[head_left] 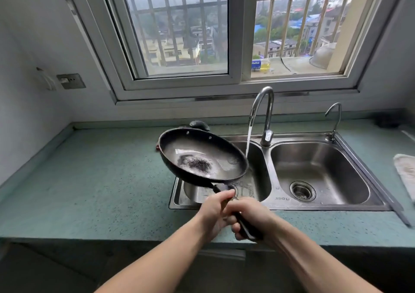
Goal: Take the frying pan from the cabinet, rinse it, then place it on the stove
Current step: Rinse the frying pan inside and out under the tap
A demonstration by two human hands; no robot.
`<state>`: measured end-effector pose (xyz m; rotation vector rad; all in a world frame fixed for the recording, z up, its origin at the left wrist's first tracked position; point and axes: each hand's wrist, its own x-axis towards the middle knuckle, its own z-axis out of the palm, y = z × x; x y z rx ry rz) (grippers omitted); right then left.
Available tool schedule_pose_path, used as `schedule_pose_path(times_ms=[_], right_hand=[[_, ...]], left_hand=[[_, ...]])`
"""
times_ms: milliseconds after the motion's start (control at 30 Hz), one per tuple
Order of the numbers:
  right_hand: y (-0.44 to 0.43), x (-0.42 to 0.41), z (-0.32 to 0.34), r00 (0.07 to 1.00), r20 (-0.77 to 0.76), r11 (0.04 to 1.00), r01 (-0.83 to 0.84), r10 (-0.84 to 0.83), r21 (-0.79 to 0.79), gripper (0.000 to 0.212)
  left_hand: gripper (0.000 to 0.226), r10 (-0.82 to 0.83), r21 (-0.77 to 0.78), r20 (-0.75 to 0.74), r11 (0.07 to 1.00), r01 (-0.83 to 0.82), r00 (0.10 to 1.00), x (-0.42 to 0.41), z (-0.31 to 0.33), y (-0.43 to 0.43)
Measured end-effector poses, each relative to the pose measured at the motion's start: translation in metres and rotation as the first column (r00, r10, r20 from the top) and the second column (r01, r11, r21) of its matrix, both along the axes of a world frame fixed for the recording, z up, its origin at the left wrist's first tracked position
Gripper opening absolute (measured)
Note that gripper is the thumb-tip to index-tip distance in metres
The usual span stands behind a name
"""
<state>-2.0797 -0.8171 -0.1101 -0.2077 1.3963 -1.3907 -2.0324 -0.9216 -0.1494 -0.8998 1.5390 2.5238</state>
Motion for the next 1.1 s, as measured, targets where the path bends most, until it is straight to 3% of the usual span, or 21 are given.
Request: schedule_pose_path(times_ms=[67,133,267,367,467,567,600,633,667,700,733,767,800,867,967,1100], right_hand=[[0.000,0.008,0.006,0.972,-0.231,0.997,-0.028,0.044,0.073,0.020],[0.002,0.012,0.008,0.927,-0.366,0.989,-0.033,0.085,0.147,0.019],[0.006,0.022,0.003,0.826,-0.528,0.965,-0.067,0.197,0.255,0.017],[0.005,0.031,-0.005,0.627,-0.704,0.922,-0.063,0.334,0.382,0.012],[0.003,0.032,-0.002,0.381,-0.793,0.838,0.078,0.475,0.539,0.025],[0.005,0.028,0.008,0.270,-0.813,0.800,0.187,0.516,0.569,0.032],[0.007,0.028,0.011,0.278,-0.824,0.814,0.185,0.493,0.550,0.029],[0.009,0.027,0.011,0.363,-0.835,0.854,0.164,0.413,0.494,0.024],[0.013,0.025,0.009,0.543,-0.789,0.901,0.128,0.287,0.415,0.016],[0.016,0.024,0.008,0.764,-0.625,0.939,0.077,0.159,0.334,0.008],[0.020,0.021,0.005,0.926,-0.371,0.966,0.028,0.072,0.257,0.005],[0.024,0.019,0.004,0.993,-0.113,0.983,0.000,0.020,0.182,0.007],[0.027,0.016,0.002,0.996,0.086,0.991,-0.018,0.006,0.133,0.010],[0.032,0.011,-0.001,0.965,0.260,0.996,-0.045,0.023,0.077,0.016],[0.028,0.008,-0.001,0.985,0.174,0.997,0.000,-0.014,0.083,0.016],[0.023,0.008,-0.010,0.999,-0.001,0.996,0.048,-0.048,0.074,0.020]], left_hand=[[0.025,-0.014,0.126,-0.064,0.992,0.022,0.998,0.008,-0.005,-0.002],[0.019,-0.009,0.180,-0.058,0.984,0.019,0.998,0.013,-0.009,-0.002],[0.033,-0.063,-0.027,0.227,0.997,0.071,0.972,0.011,-0.002,-0.001],[0.037,-0.076,-0.056,0.302,0.994,0.097,0.950,0.004,0.000,-0.002],[0.064,-0.010,-0.080,0.240,0.996,0.030,0.971,-0.006,-0.010,0.004],[0.025,0.036,-0.002,0.093,0.999,-0.036,0.995,-0.012,-0.011,0.010],[0.017,0.036,0.030,0.050,0.999,-0.038,0.998,-0.014,-0.013,0.009],[0.014,0.033,0.044,0.018,0.998,-0.034,0.999,-0.016,-0.012,0.007],[0.014,0.027,0.044,-0.009,0.999,-0.027,1.000,-0.016,-0.009,0.007],[0.012,0.021,0.039,-0.033,0.999,-0.020,0.999,-0.017,-0.008,0.007],[0.009,0.021,0.048,-0.052,0.999,-0.018,0.998,-0.017,-0.008,0.007],[0.010,0.019,0.053,-0.062,0.998,-0.015,0.998,-0.017,-0.008,0.008],[0.013,0.008,0.058,-0.054,0.998,-0.005,0.998,-0.018,-0.007,0.009],[0.017,-0.047,0.066,-0.040,0.997,0.049,0.998,-0.019,-0.005,0.011],[0.029,-0.096,0.070,-0.044,0.993,0.099,0.994,-0.023,-0.002,0.008],[0.019,-0.075,0.071,0.014,0.995,0.074,0.997,-0.030,-0.001,0.009]])
